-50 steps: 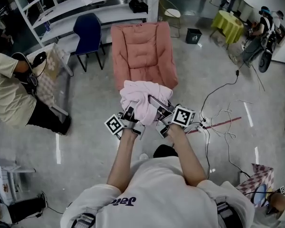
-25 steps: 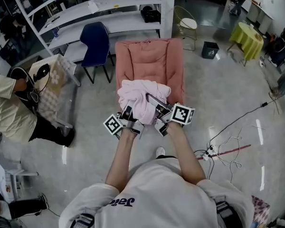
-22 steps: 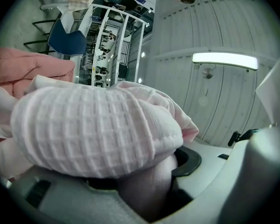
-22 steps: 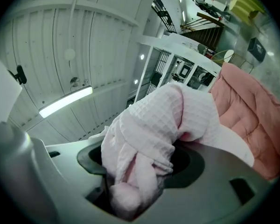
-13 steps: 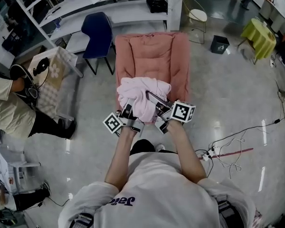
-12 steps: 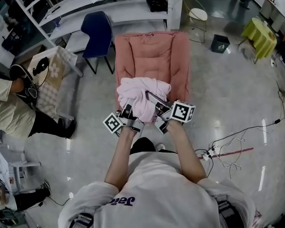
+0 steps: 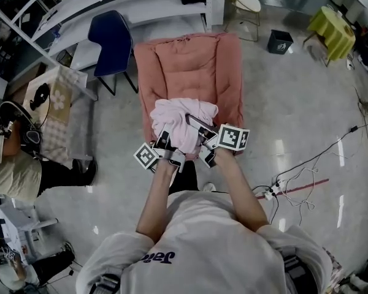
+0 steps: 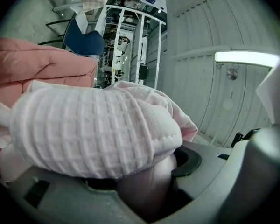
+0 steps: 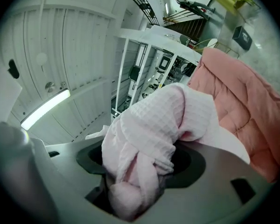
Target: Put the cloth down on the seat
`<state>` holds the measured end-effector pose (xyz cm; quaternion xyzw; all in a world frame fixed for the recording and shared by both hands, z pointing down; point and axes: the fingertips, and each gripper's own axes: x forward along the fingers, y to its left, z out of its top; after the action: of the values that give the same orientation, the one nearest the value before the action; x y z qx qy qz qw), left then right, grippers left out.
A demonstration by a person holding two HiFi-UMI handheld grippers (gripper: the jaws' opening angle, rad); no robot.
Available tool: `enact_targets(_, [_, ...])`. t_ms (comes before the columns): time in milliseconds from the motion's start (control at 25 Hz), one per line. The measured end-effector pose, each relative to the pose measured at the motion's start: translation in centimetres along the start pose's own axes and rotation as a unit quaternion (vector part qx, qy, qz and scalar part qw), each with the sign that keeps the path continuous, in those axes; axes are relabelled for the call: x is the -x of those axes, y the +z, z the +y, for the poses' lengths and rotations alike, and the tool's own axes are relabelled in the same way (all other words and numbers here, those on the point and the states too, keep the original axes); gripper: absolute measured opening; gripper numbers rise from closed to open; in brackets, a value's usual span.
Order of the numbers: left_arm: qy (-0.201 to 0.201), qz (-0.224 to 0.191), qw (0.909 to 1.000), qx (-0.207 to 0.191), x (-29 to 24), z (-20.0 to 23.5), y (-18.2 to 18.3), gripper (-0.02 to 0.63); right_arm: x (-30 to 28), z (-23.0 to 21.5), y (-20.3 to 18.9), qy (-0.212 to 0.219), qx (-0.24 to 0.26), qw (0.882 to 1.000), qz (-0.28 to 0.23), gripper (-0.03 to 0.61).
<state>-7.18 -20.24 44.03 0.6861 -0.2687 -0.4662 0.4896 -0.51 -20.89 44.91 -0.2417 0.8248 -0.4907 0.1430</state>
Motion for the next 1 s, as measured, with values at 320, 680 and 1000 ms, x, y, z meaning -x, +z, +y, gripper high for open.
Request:
enact_targets(320, [0.038, -0.002, 0.9989, 0.027, -2.9, 8.0, 5.3, 0.288, -6.6, -7.5, 1.4, -0.032, -0.024, 0.999, 0.03, 0.305])
enact_targets(680, [0.12, 0.026, 0.992, 0.03, -2.1, 19.6, 9.3, 0.278, -11.7, -18.7, -1.8, -0.078, -0.08, 0.992, 0.057, 0.305])
enact_targets(1000, [0.191, 0.029, 0.9809, 0.021, -0.6, 31.7, 10.2, 0.276, -14.0, -30.5, -4.9, -0.098, -0.128, 0.985, 0.057, 0.305])
